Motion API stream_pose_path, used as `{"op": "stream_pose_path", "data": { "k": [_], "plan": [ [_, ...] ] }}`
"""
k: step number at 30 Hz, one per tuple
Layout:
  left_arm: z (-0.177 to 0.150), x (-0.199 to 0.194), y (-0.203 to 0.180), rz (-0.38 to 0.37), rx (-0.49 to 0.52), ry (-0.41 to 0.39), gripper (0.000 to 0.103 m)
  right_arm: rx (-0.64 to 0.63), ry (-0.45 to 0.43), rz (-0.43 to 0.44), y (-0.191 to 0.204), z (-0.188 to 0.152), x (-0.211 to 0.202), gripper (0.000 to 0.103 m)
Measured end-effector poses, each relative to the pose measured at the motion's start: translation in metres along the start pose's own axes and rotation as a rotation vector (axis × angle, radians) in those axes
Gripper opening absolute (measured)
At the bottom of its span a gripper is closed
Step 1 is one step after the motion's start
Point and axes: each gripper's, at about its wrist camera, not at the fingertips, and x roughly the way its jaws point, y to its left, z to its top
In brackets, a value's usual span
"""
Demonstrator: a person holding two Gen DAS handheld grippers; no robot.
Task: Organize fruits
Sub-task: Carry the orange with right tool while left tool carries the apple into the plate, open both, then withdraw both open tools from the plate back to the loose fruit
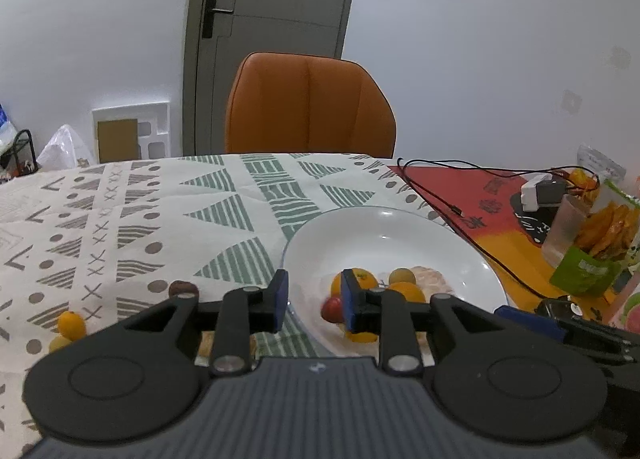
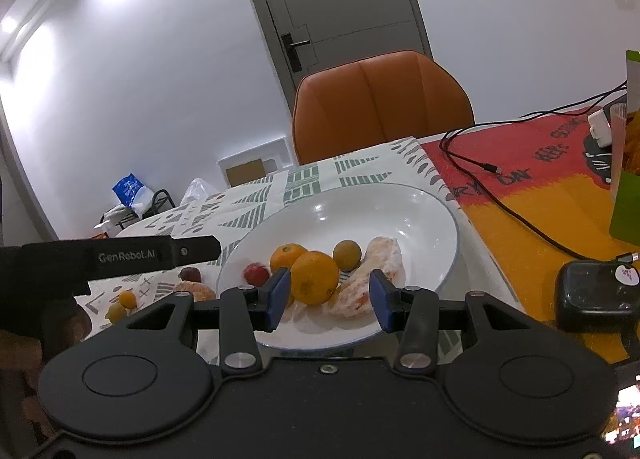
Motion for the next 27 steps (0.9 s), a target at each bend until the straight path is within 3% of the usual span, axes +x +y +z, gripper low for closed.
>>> {"op": "stream_pose_path", "data": {
  "k": [2, 6, 12, 27],
  "plan": [
    [-0.001, -0.003, 0.005, -0.002, -0.017, 0.005, 0.032, -0.005, 0.003, 0.002, 0.002, -0.001, 0.0, 0.044],
    [-0.006, -0.012, 0.012, 0.03, -0.023, -0.001, 0.052, -0.006, 0.01, 0.013, 0.007, -0.003, 0.001, 0.045],
    [-0.011, -0.028, 0.036, 0.075, -0.051, -0.005, 0.064, -0.039, 0.019, 0.042, 0.025, -0.004, 0.004, 0.048],
    [-0.027, -0.053, 0.097, 0.156, -0.147, -0.013, 0.068, -0.104, 0.047, 0.103, 0.069, -0.011, 0.016, 0.048]
  ]
}}
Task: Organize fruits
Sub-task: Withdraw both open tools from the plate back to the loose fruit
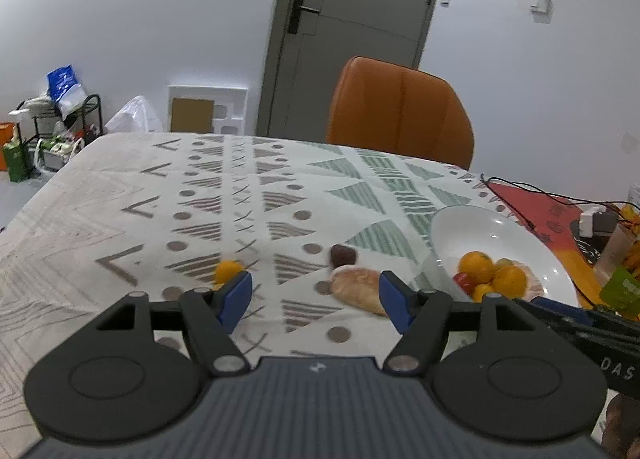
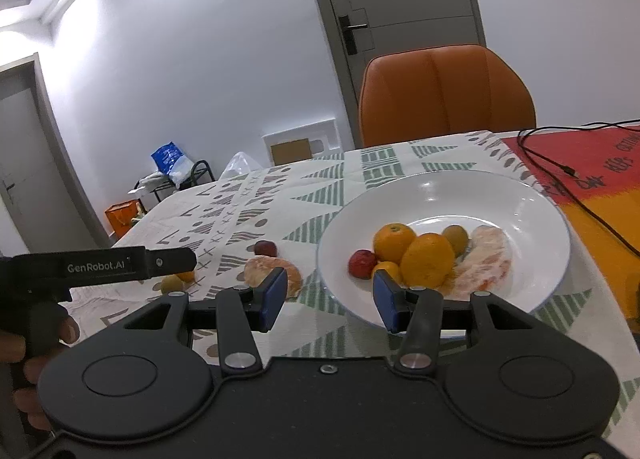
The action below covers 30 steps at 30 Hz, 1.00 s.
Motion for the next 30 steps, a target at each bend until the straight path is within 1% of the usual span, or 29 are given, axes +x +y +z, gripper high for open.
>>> {"op": "stream_pose_path", "data": {
  "k": [16, 23, 27, 30],
  "plan": [
    [-0.011, 0.004, 0.049, 0.028, -0.085, 0.02, 0.068, -0.049, 0.048, 0.021, 0.03, -0.002, 0.024, 0.048],
    [-0.013, 0.01, 0.06, 0.025, -0.107, 0.033, 0.066, -0.062, 0.067, 0.032, 0.039, -0.002, 0.036, 0.048],
    [-0.014, 0.014, 0.062, 0.024, -0.115, 0.04, 0.065, -0.067, 0.078, 0.031, 0.042, -0.002, 0.042, 0.052],
    [-0.014, 0.019, 0.062, 0.039, -0.112, 0.048, 0.065, -0.069, 0.087, 0.033, 0.044, -0.001, 0.047, 0.053]
  ]
}}
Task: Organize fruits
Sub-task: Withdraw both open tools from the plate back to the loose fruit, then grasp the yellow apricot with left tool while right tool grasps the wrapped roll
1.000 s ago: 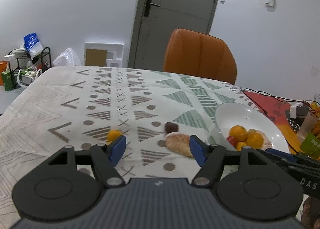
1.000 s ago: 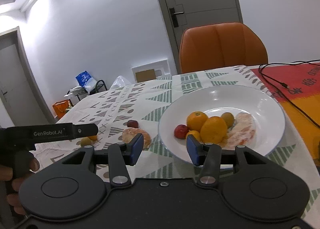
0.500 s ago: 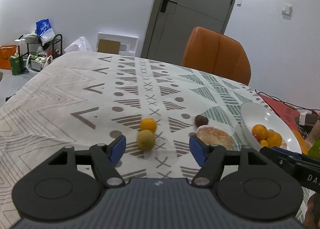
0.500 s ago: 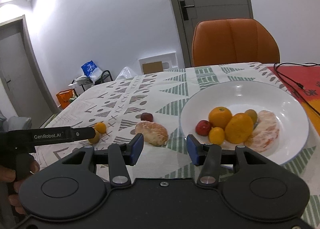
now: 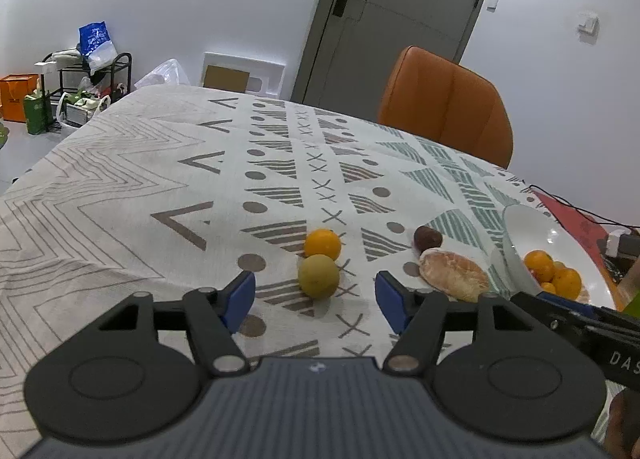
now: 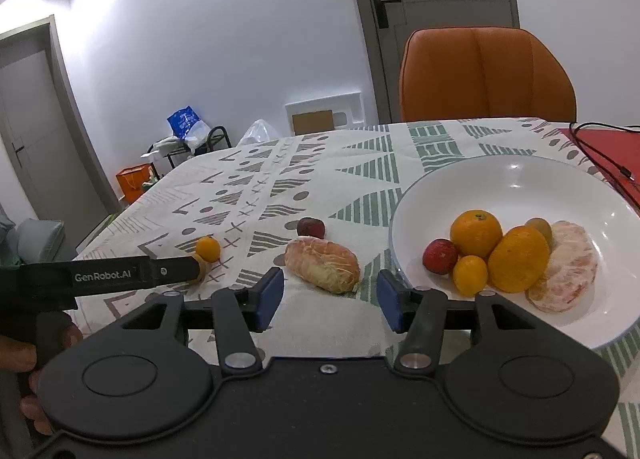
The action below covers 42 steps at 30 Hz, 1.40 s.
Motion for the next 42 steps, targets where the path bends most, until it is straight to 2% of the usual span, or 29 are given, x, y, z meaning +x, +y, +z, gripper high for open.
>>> {"op": "stream_pose_path", "data": {
  "k": [4, 5, 7, 9, 13, 21, 29, 42],
  "plan": [
    [0.004, 0.006, -0.001, 0.015, 0.01, 0.016, 0.062, -0.008, 0.014, 0.005, 0.001, 0.004, 0.007, 0.058],
    [0.005, 0.008, -0.001, 0.02, 0.015, 0.02, 0.058, -0.01, 0.015, 0.007, 0.002, 0.005, 0.008, 0.06],
    [0.007, 0.013, -0.002, 0.028, 0.025, 0.043, 0.042, -0.015, 0.018, 0.012, 0.002, 0.008, 0.012, 0.062],
    [0.01, 0.018, -0.002, 0.025, 0.026, 0.07, 0.023, -0.021, 0.018, 0.011, 0.003, 0.011, 0.016, 0.064],
    [0.014, 0.015, -0.004, 0.038, 0.05, 0.067, 0.023, -0.032, 0.029, 0.018, 0.003, 0.016, 0.024, 0.065],
    [0.022, 0.008, 0.005, 0.043, 0.032, 0.05, 0.023, -0.074, 0.053, 0.032, 0.011, 0.022, 0.041, 0.066],
    [0.027, 0.0, 0.015, 0.047, 0.016, 0.034, 0.023, -0.178, 0.076, 0.052, 0.021, 0.032, 0.061, 0.067],
    [0.022, -0.009, 0.027, 0.046, -0.009, 0.036, 0.023, -0.264, 0.158, 0.063, 0.029, 0.029, 0.074, 0.068]
  ]
}}
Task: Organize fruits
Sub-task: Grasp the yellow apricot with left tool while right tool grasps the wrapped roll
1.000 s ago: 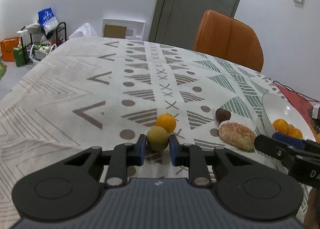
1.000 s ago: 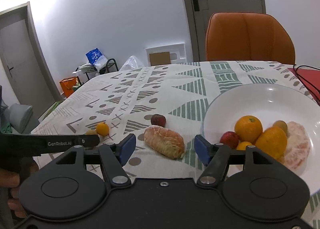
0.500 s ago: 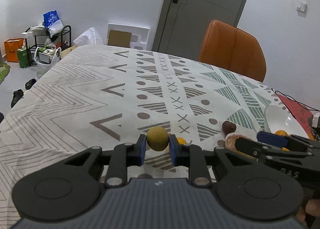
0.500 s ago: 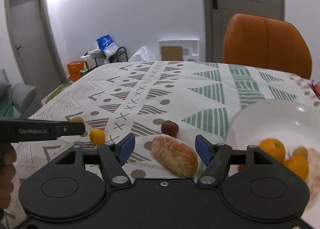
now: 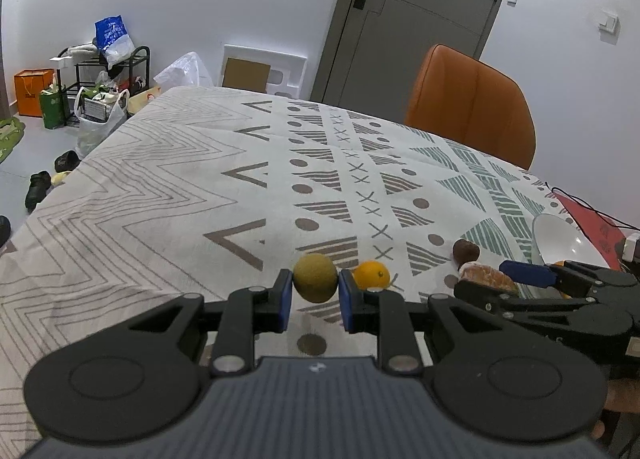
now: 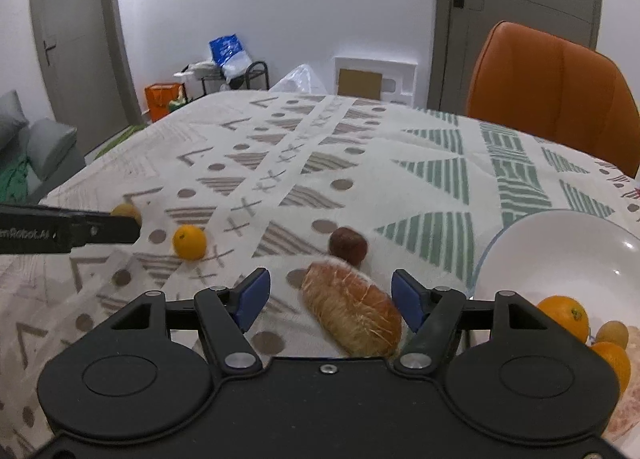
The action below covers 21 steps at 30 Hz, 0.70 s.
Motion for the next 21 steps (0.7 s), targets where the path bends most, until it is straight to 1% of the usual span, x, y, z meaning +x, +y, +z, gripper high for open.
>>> {"op": "stream_pose_path", "data": {
  "k": [2, 4, 8, 10, 14, 16, 17, 19, 20, 21],
  "plan": [
    [-0.001, -0.001, 0.001, -0.002, -0.001, -0.002, 0.023, 0.004, 0.002, 0.057, 0.003, -0.002, -0.005, 0.066],
    [-0.002, -0.002, 0.0, -0.004, -0.002, -0.002, 0.023, -0.006, 0.005, 0.093, 0.009, -0.005, -0.009, 0.064],
    [-0.007, -0.004, 0.002, -0.01, -0.011, -0.003, 0.023, -0.051, 0.0, 0.088, 0.026, -0.011, -0.015, 0.063],
    [-0.01, -0.006, 0.003, -0.014, -0.014, -0.001, 0.023, -0.044, -0.007, 0.088, 0.028, -0.011, -0.016, 0.063],
    [-0.014, -0.01, 0.006, -0.015, -0.016, 0.0, 0.023, -0.022, -0.009, 0.058, 0.031, -0.011, -0.012, 0.062],
    [-0.014, -0.013, 0.008, -0.013, -0.018, -0.005, 0.023, -0.005, 0.0, 0.035, 0.03, -0.01, -0.006, 0.059],
    [-0.014, -0.013, 0.01, -0.011, -0.02, -0.007, 0.023, -0.002, 0.002, 0.022, 0.029, -0.011, -0.004, 0.057],
    [-0.013, -0.016, 0.013, -0.008, -0.026, -0.012, 0.023, -0.018, -0.009, -0.014, 0.032, -0.012, -0.001, 0.049],
    [-0.013, -0.017, 0.013, -0.007, -0.028, -0.013, 0.023, -0.03, -0.013, -0.036, 0.034, -0.012, -0.001, 0.038],
    [-0.014, -0.018, 0.015, -0.007, -0.03, -0.014, 0.023, -0.031, -0.013, -0.041, 0.035, -0.012, -0.001, 0.035]
  ]
}}
